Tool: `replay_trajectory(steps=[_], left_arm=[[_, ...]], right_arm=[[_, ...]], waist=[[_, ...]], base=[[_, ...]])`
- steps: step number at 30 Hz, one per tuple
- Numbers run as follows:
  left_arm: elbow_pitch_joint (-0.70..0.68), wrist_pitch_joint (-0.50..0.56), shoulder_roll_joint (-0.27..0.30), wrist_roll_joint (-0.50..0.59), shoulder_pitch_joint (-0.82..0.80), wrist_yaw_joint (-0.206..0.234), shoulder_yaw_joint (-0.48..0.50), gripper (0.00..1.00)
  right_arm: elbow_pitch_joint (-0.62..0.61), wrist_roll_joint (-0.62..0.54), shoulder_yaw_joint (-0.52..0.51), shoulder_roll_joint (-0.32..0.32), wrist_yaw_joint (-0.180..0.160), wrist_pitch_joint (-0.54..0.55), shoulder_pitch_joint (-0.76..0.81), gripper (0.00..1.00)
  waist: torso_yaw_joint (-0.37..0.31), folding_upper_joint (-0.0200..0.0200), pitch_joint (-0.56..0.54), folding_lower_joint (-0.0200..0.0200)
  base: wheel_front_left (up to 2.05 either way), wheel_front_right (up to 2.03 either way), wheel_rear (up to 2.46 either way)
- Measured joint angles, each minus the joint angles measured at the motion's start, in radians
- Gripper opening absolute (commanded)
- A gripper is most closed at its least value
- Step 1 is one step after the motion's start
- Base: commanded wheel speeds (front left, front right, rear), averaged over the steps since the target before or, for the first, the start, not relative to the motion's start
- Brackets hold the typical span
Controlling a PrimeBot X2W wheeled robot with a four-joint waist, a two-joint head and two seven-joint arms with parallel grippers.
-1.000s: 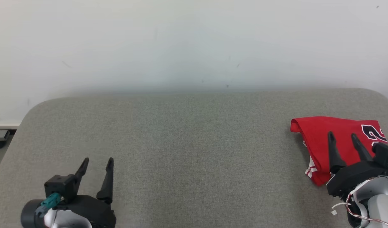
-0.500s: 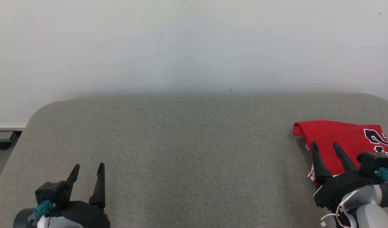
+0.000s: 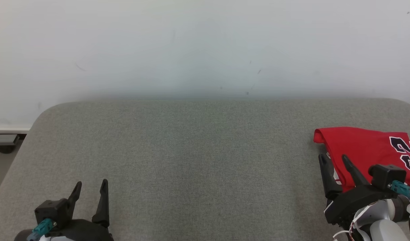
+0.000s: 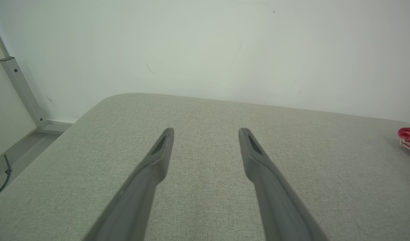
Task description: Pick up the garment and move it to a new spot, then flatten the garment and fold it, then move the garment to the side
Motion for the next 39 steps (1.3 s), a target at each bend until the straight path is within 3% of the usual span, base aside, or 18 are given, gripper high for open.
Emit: replay_trajectory(steps=[30,31,39], left_arm=[[0.000,-0.003,-0.024,-0.026,0.002,0.008,0.037,1.00],[0.000,-0.003,-0.025,-0.026,0.002,0.008,0.041,0.00],[0.062,0.002,-0.058,-0.036,0.062,0.007,0.035,0.00]], right_arm=[[-0.040,0.026,0.015,0.005,-0.026,0.016,0.017,1.00],[-0.040,0.026,0.015,0.005,-0.026,0.016,0.017,0.00],[0.029,0.034,0.016,0.019,-0.026,0.018,0.090,0.00]], waist=[[-0.001,0.0000,0.002,0.0000],[-0.001,0.0000,0.002,0.0000],[-0.001,0.0000,0.002,0.0000]], base=[[0.00,0.00,0.00],[0.00,0.00,0.00],[0.00,0.00,0.00]])
